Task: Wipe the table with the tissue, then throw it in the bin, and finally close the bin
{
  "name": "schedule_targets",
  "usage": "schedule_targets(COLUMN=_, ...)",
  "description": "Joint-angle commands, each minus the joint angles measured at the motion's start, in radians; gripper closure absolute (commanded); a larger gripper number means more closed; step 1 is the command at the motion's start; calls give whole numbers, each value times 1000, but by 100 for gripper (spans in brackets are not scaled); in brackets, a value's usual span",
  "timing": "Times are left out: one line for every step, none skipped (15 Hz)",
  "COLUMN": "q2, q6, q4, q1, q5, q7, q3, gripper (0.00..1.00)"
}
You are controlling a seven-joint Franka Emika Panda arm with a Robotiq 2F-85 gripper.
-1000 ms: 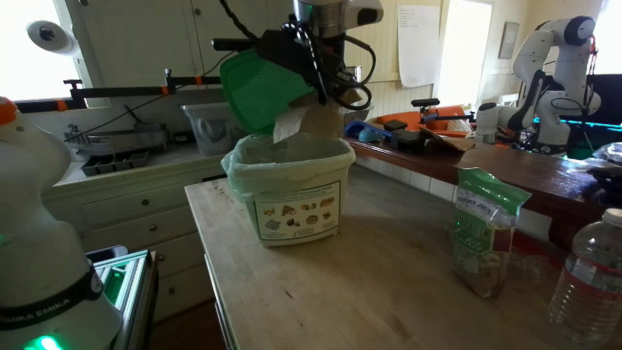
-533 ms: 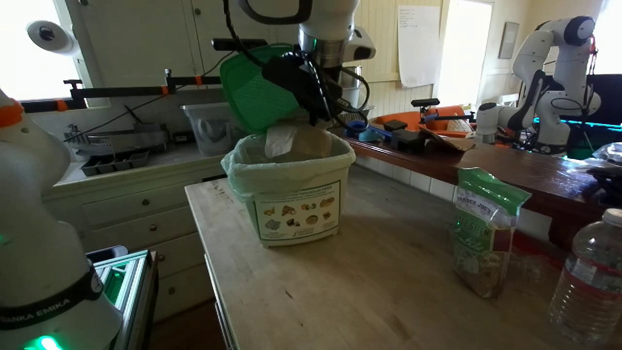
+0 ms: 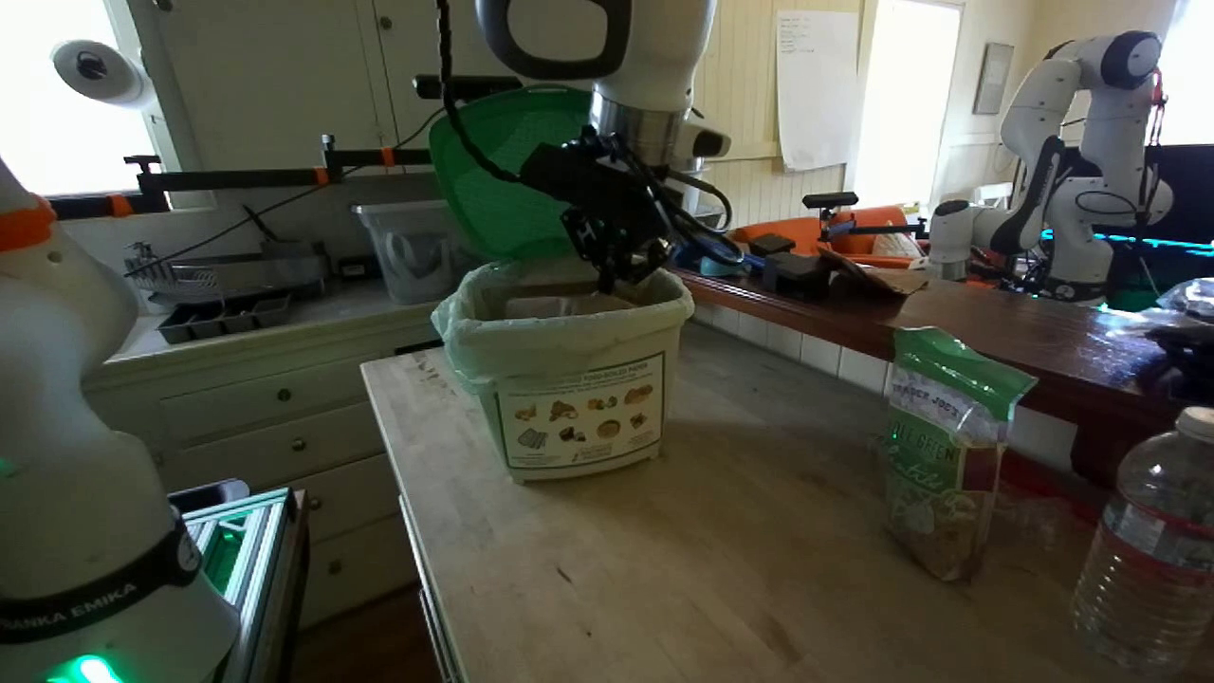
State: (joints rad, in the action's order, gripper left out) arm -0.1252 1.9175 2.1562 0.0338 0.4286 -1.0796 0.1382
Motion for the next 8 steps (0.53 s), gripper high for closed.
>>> schedule_targets(q2=-15, q6=-7, q4=10, q1=11, q5=-76, q7=9, q3=-10, gripper=70)
schedule_targets(q2=-24, q6=-11, q4=8, q1=14, q5=-73, q7=7, q3=-5, gripper=64)
schedule_targets(q2=-32, q6=-14, q4=6, q1=17, q5=-66, q7=2, q3=0, gripper=56)
schedule_targets(q2=-41, q6=-15, q4=3, q1=21, q5=-53, q7=0, q3=5, gripper=49)
schedule_targets(q2=-48, q6=-16, q4=-2, q1=25, q5=-45, q7=-2, q3=9, gripper=41)
schedule_targets(q2=-55, q6=-20, q4=-7, q1=29, q5=-37, q7=-10, q3=17, gripper=34)
schedule_targets(q2=-63, q6=-17, q4=-10, q1=31, q5=-32, q7=-9, q3=22, gripper=25)
schedule_targets(q2=-69, q6=-20, q4=-14, q1=32, q5=-28, q7=-11, q3=28, gripper=18)
